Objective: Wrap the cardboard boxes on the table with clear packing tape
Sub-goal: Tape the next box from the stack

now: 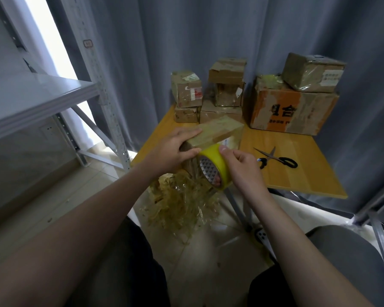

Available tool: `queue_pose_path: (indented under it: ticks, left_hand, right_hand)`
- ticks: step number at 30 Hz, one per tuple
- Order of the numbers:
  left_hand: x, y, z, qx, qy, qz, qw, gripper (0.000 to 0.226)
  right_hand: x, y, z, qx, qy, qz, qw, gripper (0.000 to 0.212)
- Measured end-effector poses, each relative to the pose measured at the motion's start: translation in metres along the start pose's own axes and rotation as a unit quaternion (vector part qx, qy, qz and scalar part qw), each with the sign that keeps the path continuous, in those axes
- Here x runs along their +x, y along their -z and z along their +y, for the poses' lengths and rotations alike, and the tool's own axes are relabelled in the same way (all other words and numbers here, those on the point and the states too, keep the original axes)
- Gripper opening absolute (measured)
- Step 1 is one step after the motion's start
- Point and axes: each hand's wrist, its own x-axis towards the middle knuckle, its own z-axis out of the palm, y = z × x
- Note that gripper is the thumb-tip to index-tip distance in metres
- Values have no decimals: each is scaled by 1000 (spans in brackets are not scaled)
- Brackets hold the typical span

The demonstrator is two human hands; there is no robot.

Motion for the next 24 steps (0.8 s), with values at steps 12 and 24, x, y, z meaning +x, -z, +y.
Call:
queue_pose_path:
  ticks: [12, 24]
  left_hand:
    - [-10, -15, -3, -4, -139, 37, 990, 39]
    - [22, -13, -5, -324, 166, 61, 929, 30]
  right_hand:
    - [-4, -1, 13, -11, 28, 13, 999, 61]
    - [33, -5, -12, 46, 134, -97, 985, 7]
